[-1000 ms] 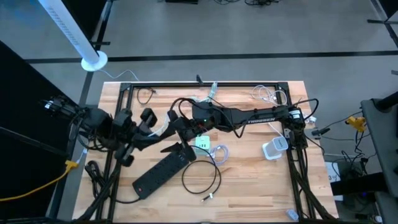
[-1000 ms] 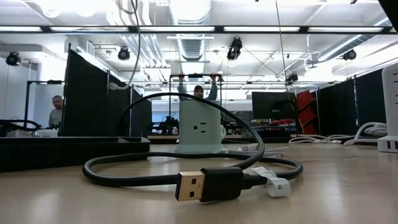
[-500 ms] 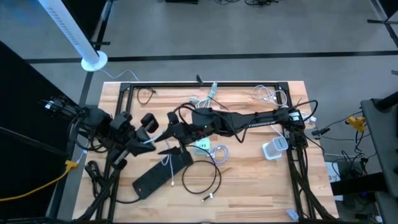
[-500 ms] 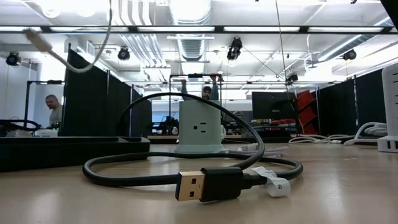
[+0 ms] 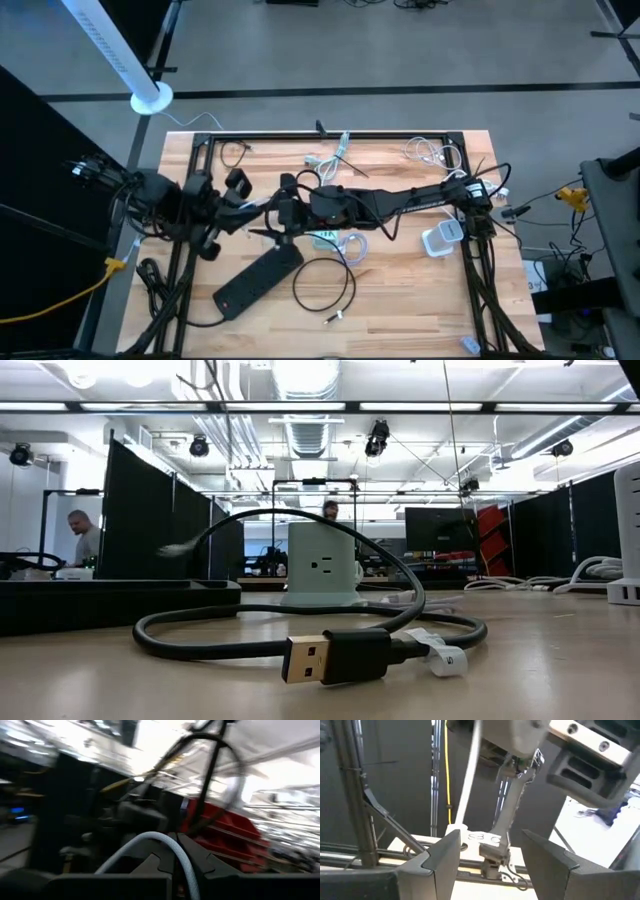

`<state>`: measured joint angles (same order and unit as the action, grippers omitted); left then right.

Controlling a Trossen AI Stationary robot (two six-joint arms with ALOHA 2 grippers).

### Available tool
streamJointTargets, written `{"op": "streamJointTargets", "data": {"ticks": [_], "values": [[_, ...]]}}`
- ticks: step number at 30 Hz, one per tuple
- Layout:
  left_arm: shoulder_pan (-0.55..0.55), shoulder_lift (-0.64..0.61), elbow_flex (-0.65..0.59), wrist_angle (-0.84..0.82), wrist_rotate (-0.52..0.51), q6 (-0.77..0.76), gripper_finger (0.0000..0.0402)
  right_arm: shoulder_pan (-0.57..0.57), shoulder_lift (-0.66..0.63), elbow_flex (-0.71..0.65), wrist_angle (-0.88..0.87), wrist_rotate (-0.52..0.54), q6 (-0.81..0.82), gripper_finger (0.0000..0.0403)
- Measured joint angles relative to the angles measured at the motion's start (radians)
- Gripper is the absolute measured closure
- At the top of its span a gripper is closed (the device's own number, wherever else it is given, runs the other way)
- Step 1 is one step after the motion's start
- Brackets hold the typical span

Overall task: Insert USB
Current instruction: Insert the light blue charger cable into the black outlet extension

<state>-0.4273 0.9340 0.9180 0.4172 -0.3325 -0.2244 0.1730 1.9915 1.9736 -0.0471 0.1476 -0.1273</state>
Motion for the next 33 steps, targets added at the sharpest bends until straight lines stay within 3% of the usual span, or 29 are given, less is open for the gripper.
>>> {"op": "streamJointTargets", "data": {"ticks": [3,15,19,22,33], "values": [[0.0,0.001,0.0,-0.032,-0.074,0.003,0.0402,0.007,0.0,0.0,0.0,0.013,0.033,0.0213],[0.01,0.007,0.0,-0.077,-0.12,0.01,0.0402,0.018,0.0,0.0,-0.028,0.063,0.161,0.0235],[0.011,0.01,0.001,-0.13,-0.236,0.021,0.0402,0.017,0.004,-0.001,-0.035,0.095,0.18,0.024],[0.02,0.023,0.001,-0.138,-0.245,0.021,0.0402,0.017,0.02,-0.001,-0.047,0.181,0.196,0.0236],[0.034,0.041,0.001,-0.136,-0.339,0.033,0.0402,0.016,0.024,-0.002,-0.07,0.192,0.316,0.0207]]}}
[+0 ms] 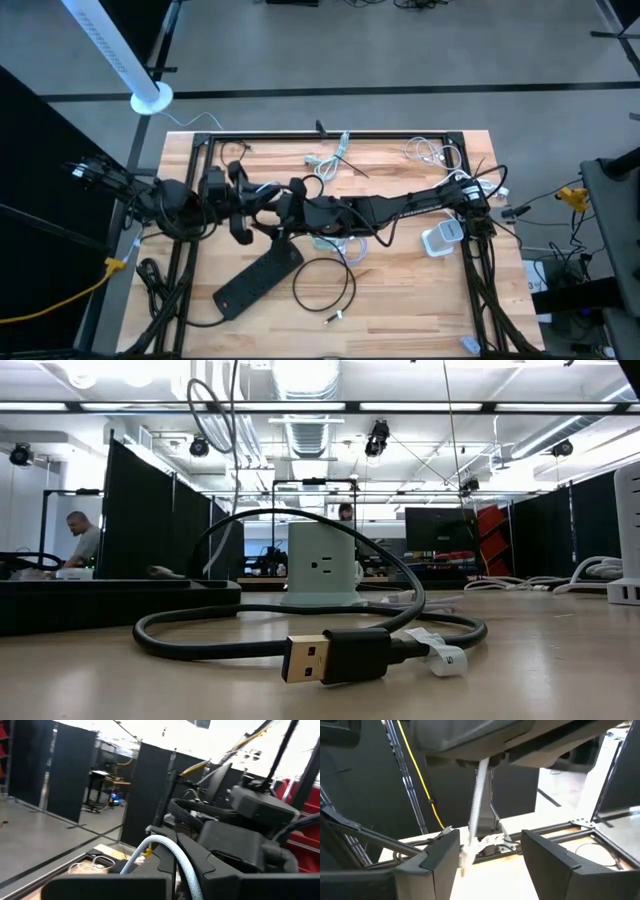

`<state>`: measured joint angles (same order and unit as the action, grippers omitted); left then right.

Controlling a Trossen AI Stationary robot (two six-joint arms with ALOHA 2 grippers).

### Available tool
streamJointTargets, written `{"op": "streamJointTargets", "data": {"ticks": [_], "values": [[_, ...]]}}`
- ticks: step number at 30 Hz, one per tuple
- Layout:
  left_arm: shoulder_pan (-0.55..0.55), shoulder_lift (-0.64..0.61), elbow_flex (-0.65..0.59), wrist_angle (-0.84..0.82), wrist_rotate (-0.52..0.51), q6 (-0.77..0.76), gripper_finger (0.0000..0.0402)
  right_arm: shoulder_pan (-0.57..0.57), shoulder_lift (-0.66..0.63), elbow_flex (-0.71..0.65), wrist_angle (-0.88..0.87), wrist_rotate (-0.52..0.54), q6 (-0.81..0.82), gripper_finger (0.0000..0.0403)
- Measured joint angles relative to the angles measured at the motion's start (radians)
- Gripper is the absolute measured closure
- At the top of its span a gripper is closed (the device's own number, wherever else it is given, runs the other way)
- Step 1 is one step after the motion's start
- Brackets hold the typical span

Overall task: Insert USB
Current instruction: Insert the light blue charger cable into the black outlet extension

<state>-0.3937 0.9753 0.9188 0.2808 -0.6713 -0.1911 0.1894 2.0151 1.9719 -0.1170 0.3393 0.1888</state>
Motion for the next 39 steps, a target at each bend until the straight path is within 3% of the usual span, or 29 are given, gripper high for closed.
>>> {"op": "streamJointTargets", "data": {"ticks": [7,11,13,24,34,39], "values": [[0.025,0.002,0.0,-0.01,0.004,0.008,0.0402,0.0,0.0,0.0,-0.001,-0.008,0.022,0.0229],[0.058,0.0,0.0,-0.009,0.215,-0.001,0.0401,-0.007,0.003,0.0,0.005,-0.095,0.015,0.0252],[0.067,0.001,0.0,-0.007,0.247,-0.024,0.0401,-0.009,0.003,0.001,0.005,-0.114,0.029,0.0265],[0.07,-0.008,0.0,-0.022,0.273,-0.023,0.0401,-0.017,0.004,0.001,-0.014,-0.113,0.009,0.0396],[0.068,-0.036,0.0,-0.025,0.358,-0.015,0.0401,-0.026,0.008,0.001,-0.028,-0.092,0.012,0.0402],[0.067,-0.079,0.0,-0.133,0.352,-0.074,0.0392,-0.026,-0.001,0.001,-0.059,-0.093,-0.049,0.0402]]}}
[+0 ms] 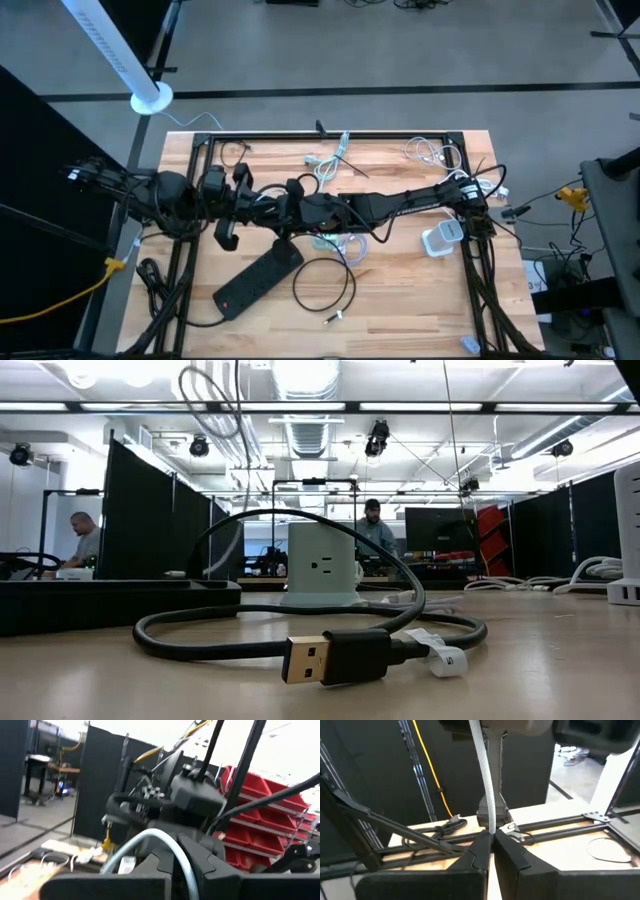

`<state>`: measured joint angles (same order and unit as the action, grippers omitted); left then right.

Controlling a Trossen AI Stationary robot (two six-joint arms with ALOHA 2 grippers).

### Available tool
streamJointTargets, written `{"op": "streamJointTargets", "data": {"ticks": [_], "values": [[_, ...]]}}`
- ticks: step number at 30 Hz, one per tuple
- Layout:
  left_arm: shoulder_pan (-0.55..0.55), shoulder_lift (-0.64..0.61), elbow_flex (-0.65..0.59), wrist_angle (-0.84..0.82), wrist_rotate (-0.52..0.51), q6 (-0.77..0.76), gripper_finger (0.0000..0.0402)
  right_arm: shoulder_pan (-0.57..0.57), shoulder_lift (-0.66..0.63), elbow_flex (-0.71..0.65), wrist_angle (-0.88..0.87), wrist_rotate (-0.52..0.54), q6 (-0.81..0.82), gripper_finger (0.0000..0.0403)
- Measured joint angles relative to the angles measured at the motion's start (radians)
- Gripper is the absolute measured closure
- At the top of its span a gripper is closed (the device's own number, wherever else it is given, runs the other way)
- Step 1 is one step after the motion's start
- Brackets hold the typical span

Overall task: Insert USB
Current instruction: Insert the light blue charger cable into the black outlet extension

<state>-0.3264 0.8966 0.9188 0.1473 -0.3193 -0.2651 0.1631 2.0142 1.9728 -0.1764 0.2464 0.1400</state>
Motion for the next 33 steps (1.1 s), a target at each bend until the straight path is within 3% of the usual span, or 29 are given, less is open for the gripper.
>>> {"op": "streamJointTargets", "data": {"ticks": [9,14,18,23,28,33], "values": [[0.0,-0.125,0.0,-0.167,-0.004,-0.059,0.0303,-0.005,-0.039,0.0,-0.022,-0.012,-0.069,0.0403],[-0.001,-0.223,0.0,-0.34,0.042,-0.074,0.0257,-0.008,-0.068,0.0,-0.119,-0.033,-0.157,0.0403],[-0.012,-0.278,0.0,-0.492,0.051,-0.149,0.0241,-0.014,-0.079,0.0,-0.221,-0.199,-0.243,0.0403],[-0.05,-0.28,-0.021,-0.552,0.078,-0.182,0.0241,-0.027,-0.06,-0.005,-0.285,-0.504,-0.347,0.0403],[-0.081,-0.255,-0.1,-0.522,0.077,-0.227,0.026,-0.042,-0.039,-0.07,-0.282,-0.617,-0.404,0.0403],[-0.097,-0.234,-0.223,-0.44,0.076,-0.383,0.0285,-0.078,-0.035,-0.22,-0.191,-0.747,-0.513,0.0403]]}}
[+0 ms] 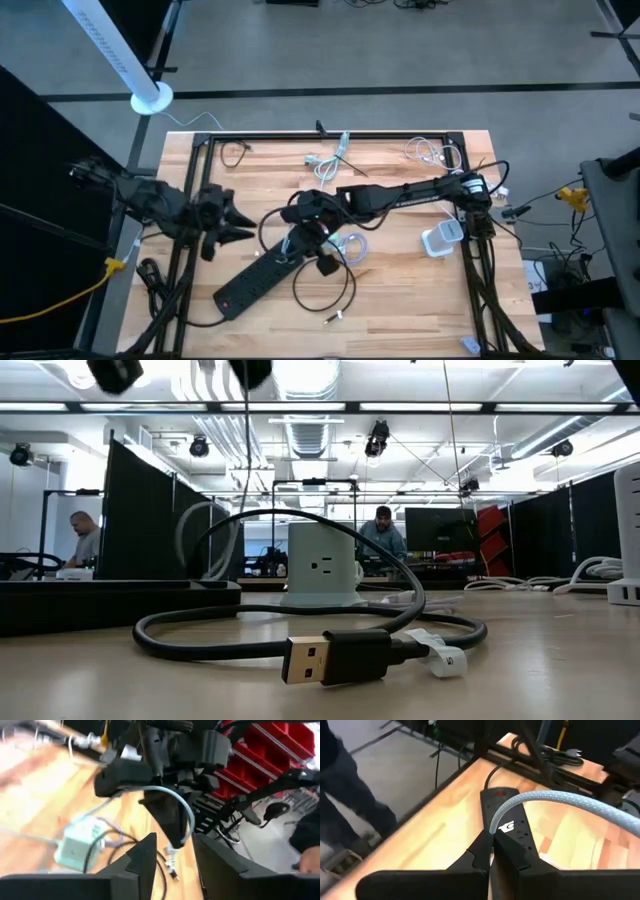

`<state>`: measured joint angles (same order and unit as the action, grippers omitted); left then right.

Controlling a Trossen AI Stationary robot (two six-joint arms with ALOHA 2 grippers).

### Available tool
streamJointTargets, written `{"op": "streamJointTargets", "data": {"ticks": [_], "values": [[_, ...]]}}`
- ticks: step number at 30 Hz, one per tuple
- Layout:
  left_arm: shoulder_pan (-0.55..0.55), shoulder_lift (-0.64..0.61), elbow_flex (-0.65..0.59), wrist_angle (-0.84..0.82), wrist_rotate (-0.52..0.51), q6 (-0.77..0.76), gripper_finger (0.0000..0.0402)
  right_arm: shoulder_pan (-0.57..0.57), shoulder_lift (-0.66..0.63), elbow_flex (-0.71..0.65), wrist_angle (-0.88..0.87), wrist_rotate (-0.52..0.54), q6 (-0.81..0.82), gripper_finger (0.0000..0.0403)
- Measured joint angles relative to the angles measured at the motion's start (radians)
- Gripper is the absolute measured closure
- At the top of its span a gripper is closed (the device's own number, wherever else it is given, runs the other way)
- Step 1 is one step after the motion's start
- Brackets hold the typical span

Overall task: Insert USB
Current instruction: Insert the light blue charger cable into the black outlet extension

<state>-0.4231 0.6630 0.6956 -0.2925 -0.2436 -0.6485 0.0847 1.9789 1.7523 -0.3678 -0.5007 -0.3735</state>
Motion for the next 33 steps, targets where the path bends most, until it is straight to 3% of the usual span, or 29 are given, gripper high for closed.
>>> {"op": "streamJointTargets", "data": {"ticks": [5,10,19,24,33], "values": [[-0.027,0.036,-0.132,0.113,-0.032,-0.142,0.0306,-0.041,0.0,-0.175,0.214,-0.133,-0.081,0.0403],[-0.046,0.109,-0.248,0.256,-0.082,-0.197,0.0324,-0.071,0.027,-0.301,0.422,-0.119,-0.174,0.0403],[-0.069,0.275,-0.337,0.495,-0.061,-0.194,0.0337,-0.12,0.127,-0.312,0.502,-0.135,-0.18,0.0403],[-0.119,0.374,-0.338,0.56,-0.061,-0.214,0.0337,-0.144,0.198,-0.312,0.622,-0.258,-0.101,0.0403],[-0.157,0.559,-0.338,0.613,-0.062,-0.288,0.0337,-0.178,0.227,-0.314,0.647,-0.257,-0.177,0.0403]]}}
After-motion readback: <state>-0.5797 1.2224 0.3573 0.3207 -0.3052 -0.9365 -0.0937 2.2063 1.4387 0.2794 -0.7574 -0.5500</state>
